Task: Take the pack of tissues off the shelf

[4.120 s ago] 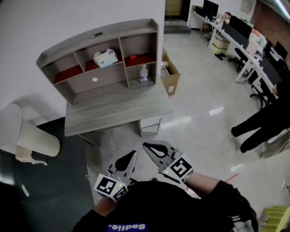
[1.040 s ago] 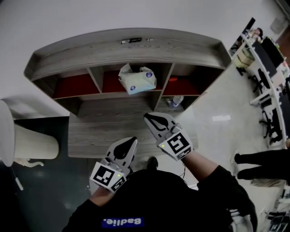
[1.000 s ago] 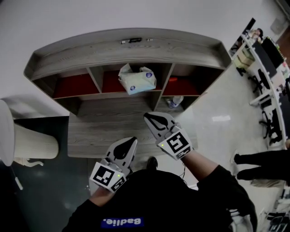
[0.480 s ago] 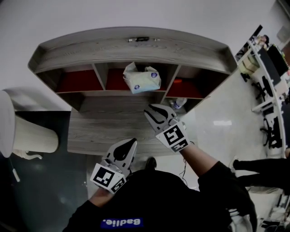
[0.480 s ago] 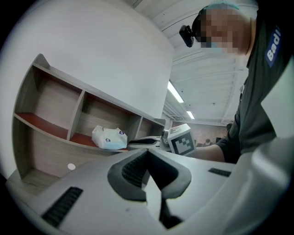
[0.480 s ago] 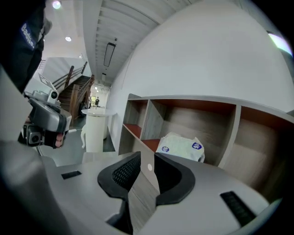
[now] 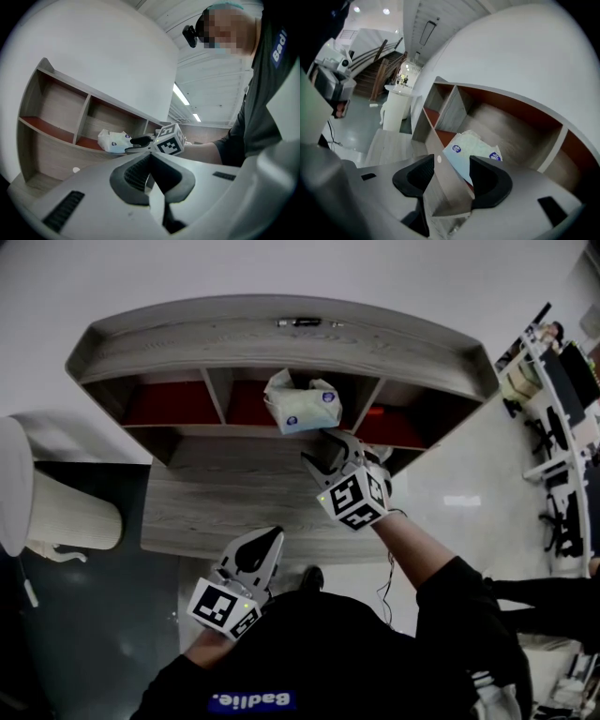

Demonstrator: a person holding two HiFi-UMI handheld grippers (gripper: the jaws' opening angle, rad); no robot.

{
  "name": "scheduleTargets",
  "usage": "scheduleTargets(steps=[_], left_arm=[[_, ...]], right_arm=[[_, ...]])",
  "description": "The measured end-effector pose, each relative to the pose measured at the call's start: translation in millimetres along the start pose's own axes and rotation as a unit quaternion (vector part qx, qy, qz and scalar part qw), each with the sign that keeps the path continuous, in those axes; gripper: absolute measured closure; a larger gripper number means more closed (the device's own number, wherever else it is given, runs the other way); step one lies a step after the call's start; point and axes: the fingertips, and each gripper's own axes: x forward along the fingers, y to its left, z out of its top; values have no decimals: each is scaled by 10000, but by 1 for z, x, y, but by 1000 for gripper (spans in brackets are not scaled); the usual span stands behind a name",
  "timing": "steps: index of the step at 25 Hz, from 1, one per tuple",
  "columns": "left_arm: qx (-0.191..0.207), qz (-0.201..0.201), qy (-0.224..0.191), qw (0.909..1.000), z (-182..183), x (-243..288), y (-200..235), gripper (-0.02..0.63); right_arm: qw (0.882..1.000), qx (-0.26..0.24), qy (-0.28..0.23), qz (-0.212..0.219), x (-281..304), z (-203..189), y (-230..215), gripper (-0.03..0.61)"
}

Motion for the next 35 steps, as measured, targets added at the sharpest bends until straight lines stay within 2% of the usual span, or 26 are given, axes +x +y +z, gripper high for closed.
scheduleTargets(steps=[3,7,12,16,27,35], left_arm=[[14,78,-14,10000,2,-4,4,615],[26,203,-29,9998,3,-10,9,615],[18,328,-2,9995,2,-21,14,616],[39,370,5,9993,3,-25,15,615],[119,439,24,9990,7,-33,14,616],[154,446,55,9989,7,-37,10,615]], right_arm=[[9973,-681,259,-95,13,-2,-7,321],[9916,-1162,549,-152,28,-6,-12,310],[9750,-2048,812,-277,40,-9,-14,304],[9614,-2540,986,-375,48,-16,-17,302],[9362,-3250,1245,-485,72,-29,-20,298],[9321,-3330,1324,-526,85,-40,-18,299]])
